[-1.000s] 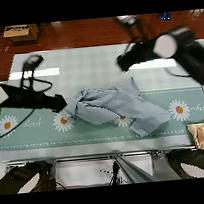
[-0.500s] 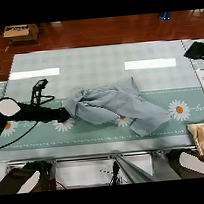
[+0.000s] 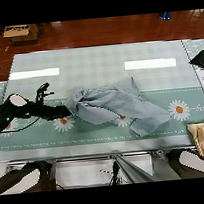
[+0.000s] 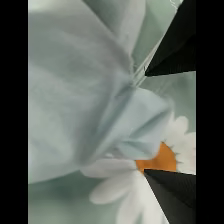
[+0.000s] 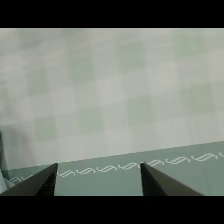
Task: Fold the shirts.
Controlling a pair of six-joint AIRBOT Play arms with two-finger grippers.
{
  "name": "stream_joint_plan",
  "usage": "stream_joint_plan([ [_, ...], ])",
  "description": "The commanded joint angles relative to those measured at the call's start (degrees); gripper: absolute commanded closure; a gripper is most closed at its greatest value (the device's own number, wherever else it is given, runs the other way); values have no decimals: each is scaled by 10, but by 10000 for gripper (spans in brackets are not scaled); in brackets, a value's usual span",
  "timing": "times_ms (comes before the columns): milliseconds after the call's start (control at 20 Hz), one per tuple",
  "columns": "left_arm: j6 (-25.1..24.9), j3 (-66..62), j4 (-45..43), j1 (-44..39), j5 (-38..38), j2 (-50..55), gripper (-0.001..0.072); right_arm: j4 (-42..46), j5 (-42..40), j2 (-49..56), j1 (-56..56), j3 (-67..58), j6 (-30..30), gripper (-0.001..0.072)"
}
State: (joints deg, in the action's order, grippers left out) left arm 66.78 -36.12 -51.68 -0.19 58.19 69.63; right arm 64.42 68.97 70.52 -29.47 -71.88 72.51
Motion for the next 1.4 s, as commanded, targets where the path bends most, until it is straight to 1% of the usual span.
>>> stream_joint_plan([
  [0,-79,0,102,-6,-29,58,132,-3,10,0,-3,3,-4,120],
  [50,-80,0,104,-11,-32,70,252,-3,12,0,-3,3,-4,120],
  [150,-81,0,103,-14,-20,87,541,0,25,0,-3,3,-4,121],
  [200,-81,0,103,-12,-8,89,664,11,33,0,-3,3,-5,120],
  [250,-81,0,102,-9,6,87,685,33,43,0,-4,4,-5,121],
  [300,-81,0,101,-4,20,85,686,61,49,0,-5,11,-6,121],
  [350,-84,0,101,0,32,84,686,71,52,0,-15,28,0,125],
  [500,-87,0,101,12,45,67,687,35,72,0,-53,136,2,120],
  [600,-87,0,101,21,45,49,687,11,81,0,-62,217,-22,120],
  [700,-87,0,101,24,45,31,687,12,84,0,-61,283,-46,120],
  [800,-87,0,101,24,45,23,687,8,87,0,-61,331,-48,120],
  [950,-87,0,101,24,45,23,687,-53,76,0,-61,380,-72,109],
  [1150,-87,0,102,24,56,22,687,-151,49,0,-52,425,-91,116],
  [1200,-87,0,102,24,55,21,687,-171,45,0,-40,431,-93,193],
  [1250,-87,-1,102,24,55,21,687,-192,47,-1,-26,431,-103,408],
  [1300,-87,-3,103,24,56,21,687,-228,55,-3,-15,431,-122,663],
  [1350,-87,-9,103,24,58,19,687,-274,66,-9,-8,429,-146,673],
])
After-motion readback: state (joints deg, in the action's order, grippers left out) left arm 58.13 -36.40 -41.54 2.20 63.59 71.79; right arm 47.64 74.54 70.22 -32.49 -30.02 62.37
